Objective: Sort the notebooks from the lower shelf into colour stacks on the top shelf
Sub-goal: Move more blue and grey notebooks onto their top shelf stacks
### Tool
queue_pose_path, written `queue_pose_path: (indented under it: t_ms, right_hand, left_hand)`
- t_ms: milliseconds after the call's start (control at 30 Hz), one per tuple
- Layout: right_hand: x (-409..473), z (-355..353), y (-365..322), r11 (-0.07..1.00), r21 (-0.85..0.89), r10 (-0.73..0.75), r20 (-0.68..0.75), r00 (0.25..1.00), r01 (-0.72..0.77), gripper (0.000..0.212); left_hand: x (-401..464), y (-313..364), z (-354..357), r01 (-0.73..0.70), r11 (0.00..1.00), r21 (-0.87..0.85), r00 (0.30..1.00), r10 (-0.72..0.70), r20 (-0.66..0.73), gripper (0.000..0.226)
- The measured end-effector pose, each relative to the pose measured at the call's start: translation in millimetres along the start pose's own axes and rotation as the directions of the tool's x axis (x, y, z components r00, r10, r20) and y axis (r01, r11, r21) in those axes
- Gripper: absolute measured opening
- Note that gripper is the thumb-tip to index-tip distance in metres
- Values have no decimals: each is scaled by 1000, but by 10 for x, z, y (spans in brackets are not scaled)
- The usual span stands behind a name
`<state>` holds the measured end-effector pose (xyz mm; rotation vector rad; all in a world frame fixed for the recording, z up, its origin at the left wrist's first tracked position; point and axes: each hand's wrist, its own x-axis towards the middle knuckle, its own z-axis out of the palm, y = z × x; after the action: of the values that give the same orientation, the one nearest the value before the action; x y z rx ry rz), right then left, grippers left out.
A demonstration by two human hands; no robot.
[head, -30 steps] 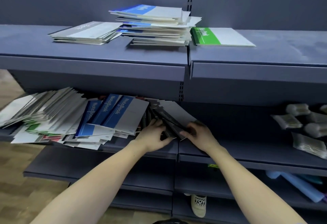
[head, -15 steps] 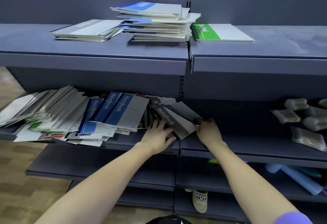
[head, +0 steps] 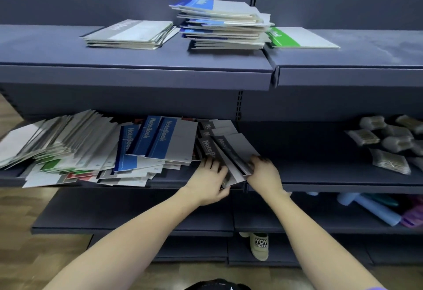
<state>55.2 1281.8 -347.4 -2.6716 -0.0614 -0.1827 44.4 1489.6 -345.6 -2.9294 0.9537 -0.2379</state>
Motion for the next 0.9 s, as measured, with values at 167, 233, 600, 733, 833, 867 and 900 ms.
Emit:
queue_pose_path:
  t_ms: [167, 233, 600, 733, 833, 867, 900]
  right_hand:
    - [-195, -22, -279, 989, -132, 73, 20, 997, -70, 37]
    - [-276, -32, -377, 984, -154, 96, 55, 994, -87, 44]
    - [-786, -241, -944, 957, -202, 230, 105, 967, -206, 35]
    - [-905, -446, -1160, 964, -105, 241, -33, 970, -243, 42]
    - [-942, -632, -1335, 976, -52, 201, -132, 971, -209, 37]
    - [-949, -695, -1414, 980, -46, 182, -158, 971, -191, 29]
    - [-952, -755, -1500, 984, -43, 161, -186, 969, -171, 19]
  left_hand:
    - [-184, -37, -22, -49, 986, 160, 990, 26, 141, 67]
    - [-270, 22, -102, -33, 977, 211, 971, -19, 240, 68]
    - [-711, -119, -502, -57, 990, 132, 985, 34, 168, 39]
    - [-809, -311, -816, -99, 993, 66, 994, 96, 48, 45]
    - [-894, -509, -1111, -135, 989, 62, 989, 138, -44, 49]
    - [-931, -568, -1222, -144, 988, 61, 986, 148, -73, 47]
    - [-968, -623, -1330, -155, 986, 58, 982, 160, -101, 44]
